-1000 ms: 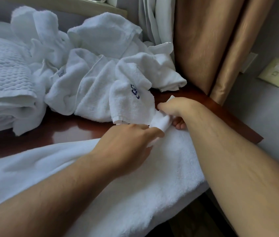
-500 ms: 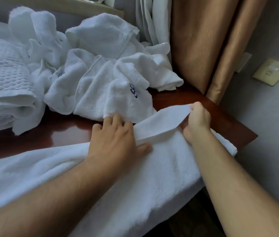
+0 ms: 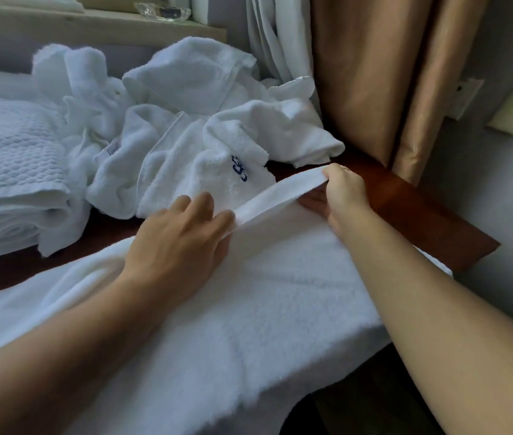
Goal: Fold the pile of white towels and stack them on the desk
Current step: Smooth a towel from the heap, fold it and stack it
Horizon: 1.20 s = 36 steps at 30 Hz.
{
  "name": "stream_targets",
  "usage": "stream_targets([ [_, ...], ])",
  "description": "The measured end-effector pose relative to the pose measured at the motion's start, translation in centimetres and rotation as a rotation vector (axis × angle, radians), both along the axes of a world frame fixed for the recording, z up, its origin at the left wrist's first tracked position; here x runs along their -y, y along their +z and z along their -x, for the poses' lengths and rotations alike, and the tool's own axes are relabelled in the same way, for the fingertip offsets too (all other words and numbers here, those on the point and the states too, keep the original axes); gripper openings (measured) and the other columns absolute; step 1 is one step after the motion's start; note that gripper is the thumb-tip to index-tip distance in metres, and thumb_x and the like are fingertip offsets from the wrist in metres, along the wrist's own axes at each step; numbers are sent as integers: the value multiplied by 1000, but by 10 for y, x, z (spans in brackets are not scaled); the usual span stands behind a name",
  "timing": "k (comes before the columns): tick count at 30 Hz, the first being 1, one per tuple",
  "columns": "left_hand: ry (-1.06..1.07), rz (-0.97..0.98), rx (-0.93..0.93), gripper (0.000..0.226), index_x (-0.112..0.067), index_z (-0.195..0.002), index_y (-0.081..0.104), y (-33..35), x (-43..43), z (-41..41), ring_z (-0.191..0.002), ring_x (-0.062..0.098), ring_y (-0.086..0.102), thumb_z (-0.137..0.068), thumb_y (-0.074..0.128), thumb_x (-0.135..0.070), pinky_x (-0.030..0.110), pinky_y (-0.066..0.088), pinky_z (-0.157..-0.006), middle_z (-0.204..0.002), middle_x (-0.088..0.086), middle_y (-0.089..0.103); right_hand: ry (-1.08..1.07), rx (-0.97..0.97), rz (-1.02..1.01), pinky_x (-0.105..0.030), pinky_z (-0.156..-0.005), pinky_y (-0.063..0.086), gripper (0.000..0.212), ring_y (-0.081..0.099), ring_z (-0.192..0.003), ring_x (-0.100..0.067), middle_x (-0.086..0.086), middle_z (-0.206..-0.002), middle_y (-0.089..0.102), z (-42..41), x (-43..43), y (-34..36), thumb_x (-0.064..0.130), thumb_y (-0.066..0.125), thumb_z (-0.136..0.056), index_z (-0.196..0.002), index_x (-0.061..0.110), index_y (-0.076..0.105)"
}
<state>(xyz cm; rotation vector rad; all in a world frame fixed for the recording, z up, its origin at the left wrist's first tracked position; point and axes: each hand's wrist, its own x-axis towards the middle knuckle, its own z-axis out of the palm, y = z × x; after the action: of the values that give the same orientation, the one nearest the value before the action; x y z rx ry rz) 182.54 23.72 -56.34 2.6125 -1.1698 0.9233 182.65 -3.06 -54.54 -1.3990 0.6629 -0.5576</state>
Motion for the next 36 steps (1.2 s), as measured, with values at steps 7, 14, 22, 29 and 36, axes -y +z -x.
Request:
stream_targets([
  [7, -37, 102, 63, 24, -24, -110, 74, 9, 5, 26, -71, 31, 53, -103, 55, -38, 36, 38, -54, -91, 8, 58, -121, -176, 614, -23, -47, 33, 36, 43, -48, -6, 7, -48, 47, 39, 26, -22, 23, 49, -93, -63, 3, 40],
  [14, -189, 50, -180, 39, -32, -103, 68, -3, 28, 78, -52, 18, 57, -97, 36, -55, 25, 33, -44, -72, -7, 64, -353, -33, 499, -30, -53, 32, 37, 41, -46, -1, 7, -51, 40, 45, 25, -21, 23, 47, -91, -57, 14, 37],
  [22, -145, 97, -339, 42, -48, -113, 62, -15, 28, 66, -81, 11, 64, -85, 42, -73, 26, 42, -59, -88, -14, 69, 57, -248, 825, -29, -49, 26, 48, 37, -42, -8, 5, -47, 38, 71, 45, -17, 34, 56, -98, -60, 11, 38],
  [29, -346, 56, -165, 23, -36, -96, 75, -11, 23, 61, -56, 20, 57, -95, 55, -47, 22, 31, -45, -65, -7, 58, -105, -147, 873, -29, -51, 20, 45, 27, -49, -16, -4, -52, 31, 94, 49, -22, 22, 54, -96, -59, 8, 35],
  [36, -448, 51, -103, 17, -34, -97, 77, -5, 20, 66, -53, 22, 50, -97, 61, -37, 23, 25, -47, -63, -6, 49, -258, -81, 828, -31, -52, 23, 36, 28, -49, -21, -6, -48, 34, 101, 43, -23, 20, 51, -82, -53, 7, 36],
])
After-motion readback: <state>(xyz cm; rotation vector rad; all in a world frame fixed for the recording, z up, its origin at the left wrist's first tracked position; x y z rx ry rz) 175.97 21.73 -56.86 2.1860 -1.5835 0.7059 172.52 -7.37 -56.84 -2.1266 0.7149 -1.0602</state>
